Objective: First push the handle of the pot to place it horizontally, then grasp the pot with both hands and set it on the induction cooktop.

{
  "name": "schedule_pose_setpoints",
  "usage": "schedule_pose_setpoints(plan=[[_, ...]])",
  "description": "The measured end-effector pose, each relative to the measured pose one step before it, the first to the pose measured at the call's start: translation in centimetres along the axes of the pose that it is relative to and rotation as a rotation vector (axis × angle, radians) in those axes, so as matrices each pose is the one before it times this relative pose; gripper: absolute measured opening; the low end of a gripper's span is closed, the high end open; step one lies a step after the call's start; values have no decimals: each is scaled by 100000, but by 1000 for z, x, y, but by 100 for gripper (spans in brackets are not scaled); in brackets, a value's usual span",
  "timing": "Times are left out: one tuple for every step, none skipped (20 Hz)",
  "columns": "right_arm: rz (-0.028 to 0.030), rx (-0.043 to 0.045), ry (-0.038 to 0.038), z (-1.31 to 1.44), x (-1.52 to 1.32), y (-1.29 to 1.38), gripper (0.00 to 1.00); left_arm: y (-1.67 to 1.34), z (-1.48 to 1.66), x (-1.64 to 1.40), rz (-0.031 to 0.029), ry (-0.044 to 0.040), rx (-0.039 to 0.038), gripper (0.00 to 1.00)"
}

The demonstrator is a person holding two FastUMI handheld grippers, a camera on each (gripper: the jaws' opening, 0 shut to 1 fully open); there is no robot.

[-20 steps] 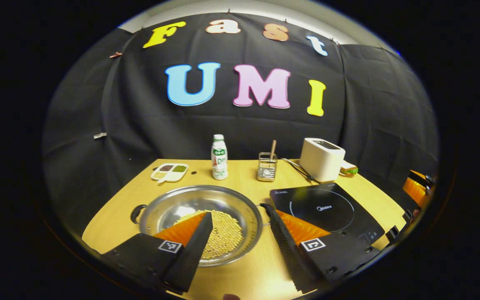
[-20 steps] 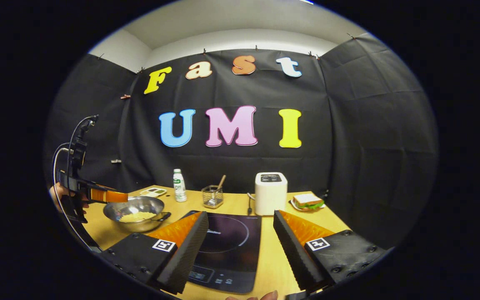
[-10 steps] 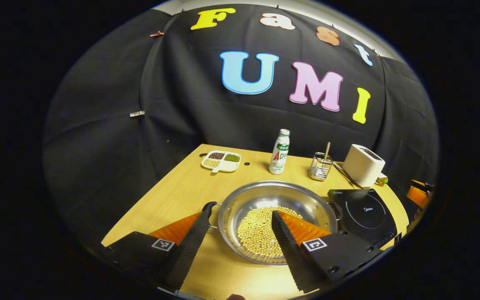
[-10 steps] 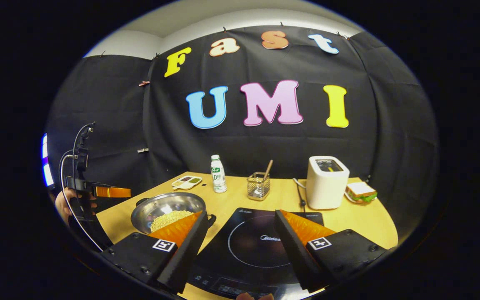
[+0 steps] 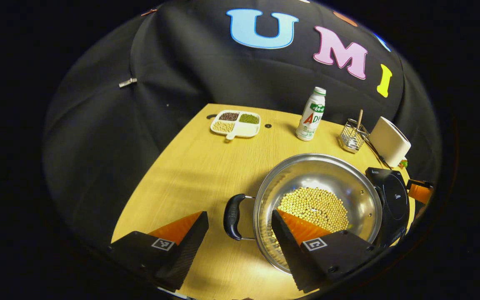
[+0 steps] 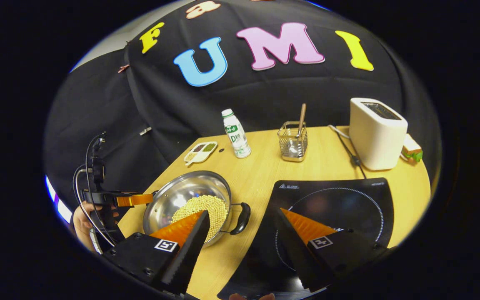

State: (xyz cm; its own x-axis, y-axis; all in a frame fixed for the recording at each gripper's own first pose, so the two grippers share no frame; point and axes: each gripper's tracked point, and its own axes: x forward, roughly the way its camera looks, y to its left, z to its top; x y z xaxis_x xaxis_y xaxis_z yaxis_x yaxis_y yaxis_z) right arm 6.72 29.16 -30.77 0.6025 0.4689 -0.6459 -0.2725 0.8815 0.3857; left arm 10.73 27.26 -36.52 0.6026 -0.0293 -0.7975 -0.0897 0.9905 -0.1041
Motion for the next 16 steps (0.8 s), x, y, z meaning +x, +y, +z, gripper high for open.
schedule_pose_setpoints(plan=[[-204,1442,3439,-363,997,11,99,15,-274,534,-735,1037,-317,95],[-361,1570,3451,-459,1202,-97,98,5,31,511,-687,398,-336,95],[-491,1913,2902,-289,954,-29,99,-67,-60,434,-593,145,-140,95],[540,2324,2561,-247,870,207,99,139,47,385,130,357,148,95],[5,2387,2388,-240,786,96,99,214,-145,370,315,791,571,94],[-1003,1814,2708,-254,863,-197,99,195,-5,256,398,618,733,94],[-728,1105,2392,-372,771,-179,99,193,84,223,451,38,403,93],[1133,1524,-115,179,441,285,99,-16,262,229,-238,-191,624,92],[-190,1390,1620,27,687,296,98,-35,-84,268,-247,144,433,91],[-627,339,966,-104,660,230,98,-106,-26,240,-330,720,302,90],[-1884,-1022,1497,-360,705,-11,99,2,-87,239,-207,626,165,90],[-1438,-1212,1718,-294,674,84,98,-53,2,357,-319,537,-87,90],[-1604,-1490,2085,-527,270,174,94,-124,-154,313,-386,565,-141,89],[-2669,-2361,-1264,213,277,-184,93,-50,-104,284,-229,475,28,88],[-3077,-1903,1781,-258,569,-303,93,18,-98,253,90,552,-67,87],[-2580,-1188,-740,199,173,-77,91,135,-8,182,357,432,-167,87]])
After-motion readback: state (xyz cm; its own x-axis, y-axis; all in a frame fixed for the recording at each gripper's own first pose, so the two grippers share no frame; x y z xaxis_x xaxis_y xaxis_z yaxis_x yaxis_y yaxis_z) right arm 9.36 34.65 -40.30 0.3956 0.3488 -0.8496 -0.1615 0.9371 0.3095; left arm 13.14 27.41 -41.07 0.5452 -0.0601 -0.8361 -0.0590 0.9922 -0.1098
